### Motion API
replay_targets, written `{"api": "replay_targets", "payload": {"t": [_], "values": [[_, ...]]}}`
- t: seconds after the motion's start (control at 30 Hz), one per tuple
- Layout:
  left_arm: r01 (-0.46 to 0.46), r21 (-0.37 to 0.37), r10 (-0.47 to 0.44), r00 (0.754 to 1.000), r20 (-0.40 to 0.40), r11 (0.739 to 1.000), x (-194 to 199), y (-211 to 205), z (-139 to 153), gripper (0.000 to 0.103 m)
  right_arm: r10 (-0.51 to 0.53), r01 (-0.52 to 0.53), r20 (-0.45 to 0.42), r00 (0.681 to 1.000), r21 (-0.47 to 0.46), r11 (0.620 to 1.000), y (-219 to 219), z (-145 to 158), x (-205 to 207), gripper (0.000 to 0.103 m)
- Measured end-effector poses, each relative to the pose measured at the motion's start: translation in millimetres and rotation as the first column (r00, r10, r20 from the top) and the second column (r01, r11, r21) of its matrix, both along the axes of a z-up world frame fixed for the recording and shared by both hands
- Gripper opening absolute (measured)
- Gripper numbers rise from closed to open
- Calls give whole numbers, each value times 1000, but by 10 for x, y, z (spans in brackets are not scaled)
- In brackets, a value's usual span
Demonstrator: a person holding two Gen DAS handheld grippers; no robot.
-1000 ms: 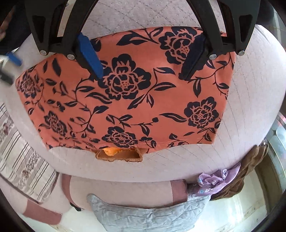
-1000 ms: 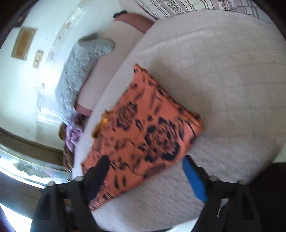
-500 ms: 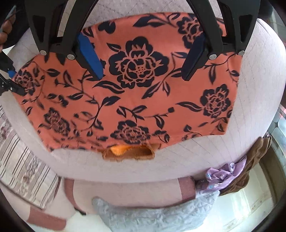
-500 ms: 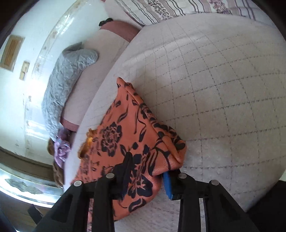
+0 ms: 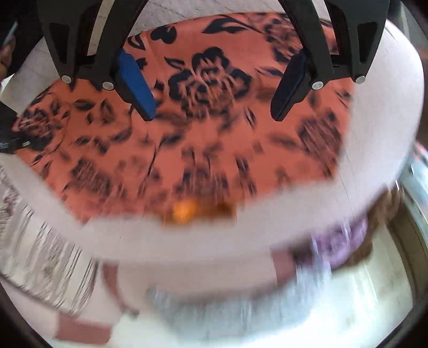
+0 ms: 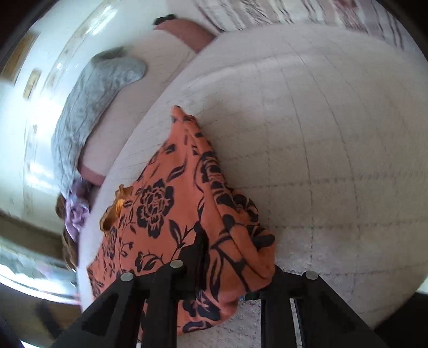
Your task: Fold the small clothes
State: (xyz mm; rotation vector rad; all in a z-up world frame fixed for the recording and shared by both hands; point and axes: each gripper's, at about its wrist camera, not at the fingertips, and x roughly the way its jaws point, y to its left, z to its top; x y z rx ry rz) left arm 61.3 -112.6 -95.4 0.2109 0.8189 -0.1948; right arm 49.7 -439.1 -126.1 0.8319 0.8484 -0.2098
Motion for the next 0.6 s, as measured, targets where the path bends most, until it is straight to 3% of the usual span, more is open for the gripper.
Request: {"api": "replay_targets", "payload": {"t": [0.07,0.13,0.23,0.3,0.4,0.5,0.6], "values": [[-21,9,22,999,-40,1000,61,76,-128,88,19,-20,-17,1000,-74,997,69,36,36,22],[-7,50,17,979,-203,999,254,80,-573,92,-4,1,-51,999,-61,998,61,-58,68,32],[19,10,-17,989,-148,1000,194,192,-301,92,-23,22,-50,998,-35,999,20,-85,108,39],[31,-68,-34,999,-42,997,82,385,12,92,22,-30,-76,997,-110,993,122,53,223,16],[-51,-158,60,997,56,986,-1,1001,395,92,101,-111,-52,994,-259,959,463,520,364,15],[-211,-228,234,969,79,951,12,1691,508,92,233,-195,41,972,-417,888,1140,1139,456,15],[-409,-292,438,898,41,865,35,2433,379,92,408,-292,100,907,-549,783,2051,1490,461,15]]}}
